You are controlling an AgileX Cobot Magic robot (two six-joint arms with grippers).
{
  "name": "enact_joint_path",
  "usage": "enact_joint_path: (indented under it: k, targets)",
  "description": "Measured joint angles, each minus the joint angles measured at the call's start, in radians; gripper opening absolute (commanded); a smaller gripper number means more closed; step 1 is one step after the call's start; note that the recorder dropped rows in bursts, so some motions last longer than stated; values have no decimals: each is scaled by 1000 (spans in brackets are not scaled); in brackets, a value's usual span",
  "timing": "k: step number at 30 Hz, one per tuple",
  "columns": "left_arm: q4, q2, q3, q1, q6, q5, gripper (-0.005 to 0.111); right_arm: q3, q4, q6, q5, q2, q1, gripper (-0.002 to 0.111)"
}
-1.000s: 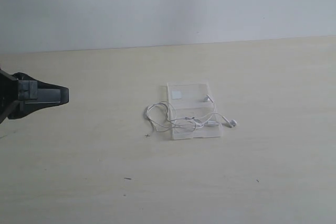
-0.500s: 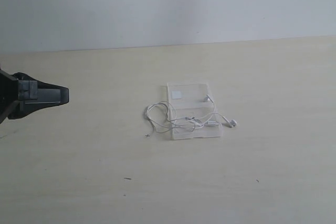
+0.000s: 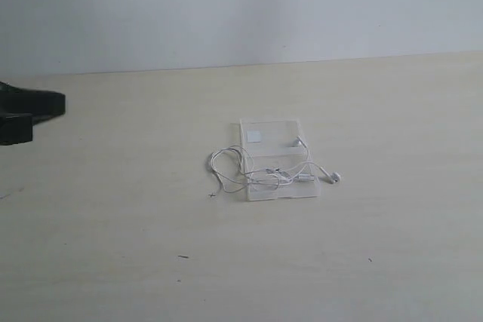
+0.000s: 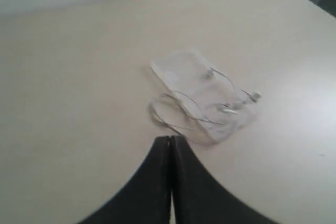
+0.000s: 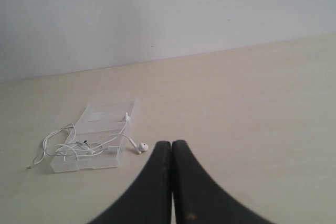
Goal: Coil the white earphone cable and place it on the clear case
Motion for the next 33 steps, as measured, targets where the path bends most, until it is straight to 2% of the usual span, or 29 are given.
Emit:
enact_joint_path:
  k: [5,6,8,9,13,15,18,22,28,33]
  targets:
    - [0,-194,0,0,292,214,0,0,0,0,0,0,0,0]
    - [2,-290,0,0,425,309,0,0,0,0,0,0,0,0]
    - [2,-433,0,0,568,435,0,0,0,0,0,0,0,0]
    - [2,-485,0,0,587,475,0,0,0,0,0,0,0,0]
    - [-22,-762,0,0,518,684,0,0,0,0,0,0,0,0]
    - [-160,-896,0,0,362,854,0,0,0,0,0,0,0,0]
    - [-375,-990,0,0,269,993,0,0,0,0,0,0,0,0]
    - [-568,-1007,0,0,295,1043,0,0,0,0,0,0,0,0]
    - [-803,-1007,30,0,569,1047,0,0,0,0,0,0,0,0]
    - [-962,-1005,124,0,789,1049,0,0,0,0,0,0,0,0]
